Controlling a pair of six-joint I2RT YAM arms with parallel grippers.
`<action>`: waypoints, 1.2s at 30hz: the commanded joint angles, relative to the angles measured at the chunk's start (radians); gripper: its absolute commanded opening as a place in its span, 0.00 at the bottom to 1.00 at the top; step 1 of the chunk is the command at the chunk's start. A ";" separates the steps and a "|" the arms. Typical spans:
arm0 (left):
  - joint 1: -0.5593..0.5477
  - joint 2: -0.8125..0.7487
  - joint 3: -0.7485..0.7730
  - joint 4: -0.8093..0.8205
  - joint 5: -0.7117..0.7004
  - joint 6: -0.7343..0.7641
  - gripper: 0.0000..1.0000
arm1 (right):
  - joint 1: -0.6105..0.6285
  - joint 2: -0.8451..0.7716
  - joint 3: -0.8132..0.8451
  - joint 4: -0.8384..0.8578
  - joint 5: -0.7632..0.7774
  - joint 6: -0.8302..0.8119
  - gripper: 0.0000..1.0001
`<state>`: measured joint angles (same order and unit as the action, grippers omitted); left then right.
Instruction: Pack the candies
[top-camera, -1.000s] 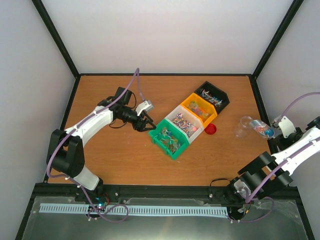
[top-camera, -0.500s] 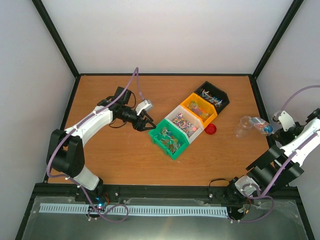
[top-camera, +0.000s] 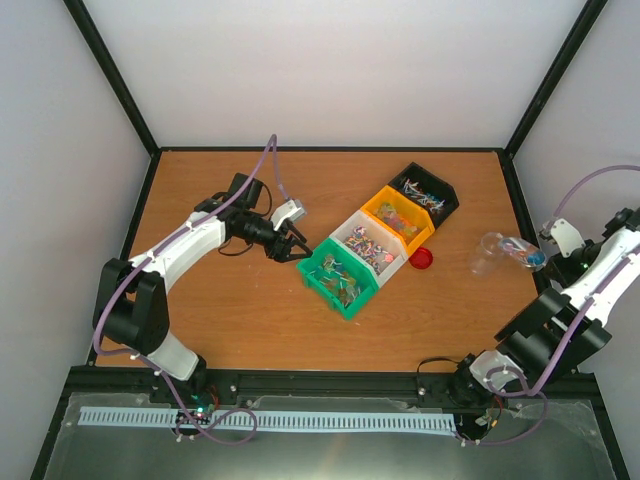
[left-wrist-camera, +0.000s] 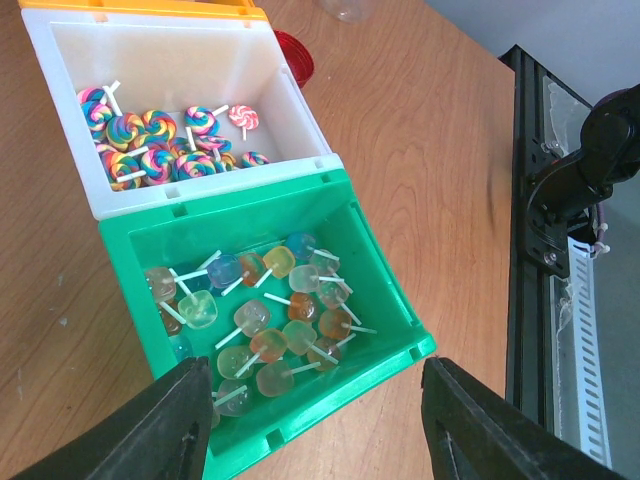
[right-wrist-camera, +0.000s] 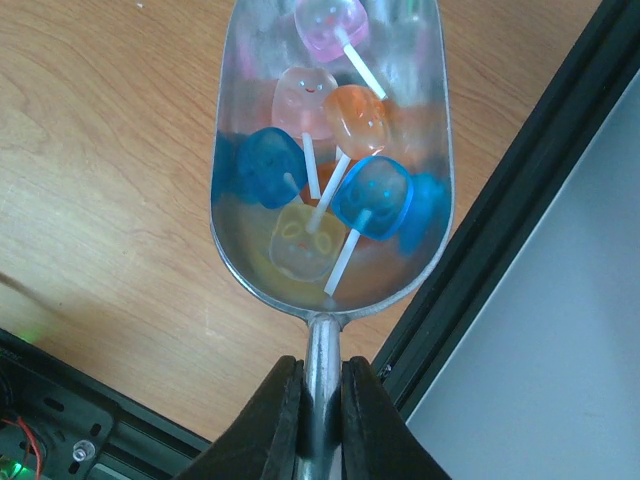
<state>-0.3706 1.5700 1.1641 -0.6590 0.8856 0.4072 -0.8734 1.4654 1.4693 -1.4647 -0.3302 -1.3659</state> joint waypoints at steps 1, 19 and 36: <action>0.006 -0.008 -0.001 0.013 0.022 0.024 0.60 | 0.023 0.007 0.030 0.008 0.039 0.032 0.03; 0.006 -0.011 -0.009 0.017 0.026 0.020 0.60 | 0.080 0.008 0.057 -0.002 0.106 0.046 0.03; 0.005 -0.011 -0.009 0.013 0.030 0.021 0.60 | 0.159 0.035 0.099 -0.009 0.190 0.097 0.03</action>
<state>-0.3702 1.5700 1.1542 -0.6579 0.8875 0.4072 -0.7326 1.4925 1.5337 -1.4666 -0.1722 -1.2922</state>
